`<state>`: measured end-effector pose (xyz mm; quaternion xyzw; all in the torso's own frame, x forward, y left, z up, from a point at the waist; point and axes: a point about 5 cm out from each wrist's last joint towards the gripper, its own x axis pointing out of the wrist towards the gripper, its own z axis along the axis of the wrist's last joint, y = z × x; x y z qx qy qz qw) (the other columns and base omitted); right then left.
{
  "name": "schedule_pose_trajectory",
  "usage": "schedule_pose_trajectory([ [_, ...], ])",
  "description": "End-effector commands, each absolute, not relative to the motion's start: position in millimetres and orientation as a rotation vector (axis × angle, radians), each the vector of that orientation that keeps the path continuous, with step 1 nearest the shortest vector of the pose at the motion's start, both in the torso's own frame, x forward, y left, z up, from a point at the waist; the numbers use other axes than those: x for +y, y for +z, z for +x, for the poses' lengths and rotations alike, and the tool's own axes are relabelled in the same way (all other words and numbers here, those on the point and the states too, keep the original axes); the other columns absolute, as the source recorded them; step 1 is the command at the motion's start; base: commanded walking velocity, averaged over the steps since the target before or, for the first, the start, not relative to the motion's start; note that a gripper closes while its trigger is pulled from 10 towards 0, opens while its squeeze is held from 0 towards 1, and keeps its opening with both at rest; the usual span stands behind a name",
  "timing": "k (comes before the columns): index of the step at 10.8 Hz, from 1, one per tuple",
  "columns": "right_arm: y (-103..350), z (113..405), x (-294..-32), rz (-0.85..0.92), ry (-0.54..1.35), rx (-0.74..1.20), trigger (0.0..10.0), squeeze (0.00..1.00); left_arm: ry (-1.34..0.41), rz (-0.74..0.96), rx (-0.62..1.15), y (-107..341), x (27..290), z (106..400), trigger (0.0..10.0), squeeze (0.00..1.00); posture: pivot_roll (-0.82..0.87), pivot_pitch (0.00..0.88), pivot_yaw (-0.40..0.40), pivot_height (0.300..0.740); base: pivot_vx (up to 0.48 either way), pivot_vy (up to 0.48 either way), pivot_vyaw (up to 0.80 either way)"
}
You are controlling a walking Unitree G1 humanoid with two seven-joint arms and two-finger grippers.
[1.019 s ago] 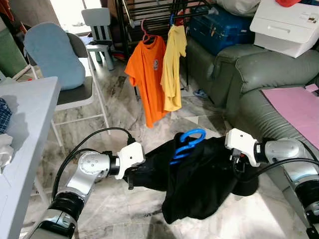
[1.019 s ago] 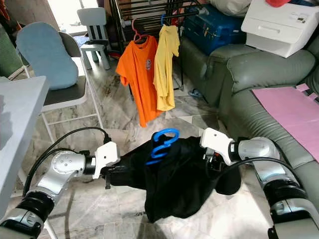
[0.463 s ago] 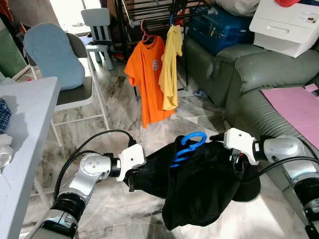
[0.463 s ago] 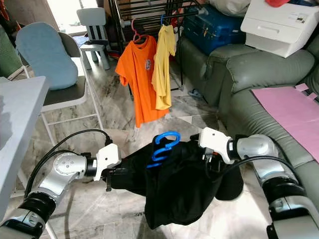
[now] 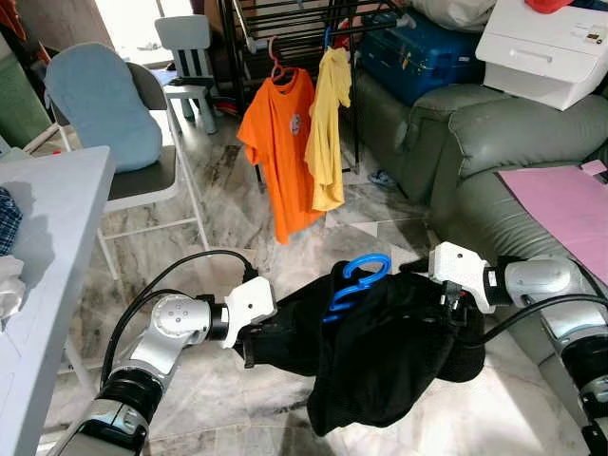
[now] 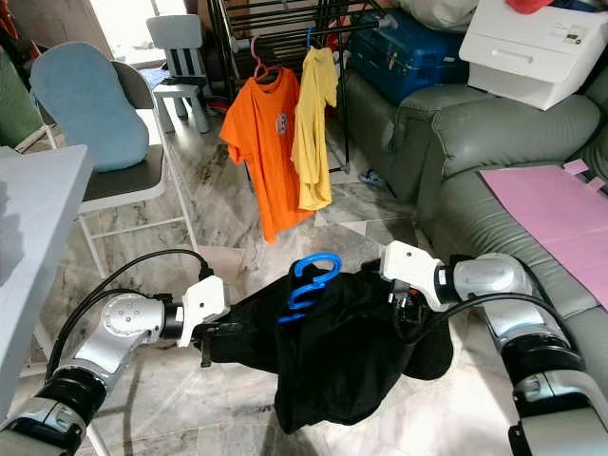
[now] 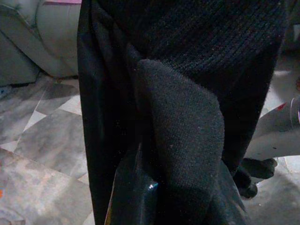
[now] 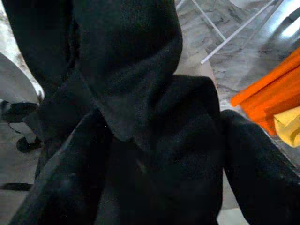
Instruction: Hang hanger
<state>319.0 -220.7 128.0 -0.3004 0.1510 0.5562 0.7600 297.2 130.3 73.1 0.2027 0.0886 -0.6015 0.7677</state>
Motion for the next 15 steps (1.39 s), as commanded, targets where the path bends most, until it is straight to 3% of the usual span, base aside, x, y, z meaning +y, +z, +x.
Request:
schedule_pose_trajectory([
  [1,128.6,316.8,-217.0,-0.645,1.264,0.339,0.0,0.0,-1.308,0.475,0.155,81.4,129.0,302.8,0.0,0.0,-0.18,0.0,0.039,0.74,0.0,0.0,0.0],
  [15,111.3,315.9,-212.8,-0.606,1.193,0.35,0.0,0.0,-1.186,0.503,0.109,83.9,134.9,315.3,0.0,0.0,-0.18,0.0,0.051,0.74,0.0,0.0,0.0],
])
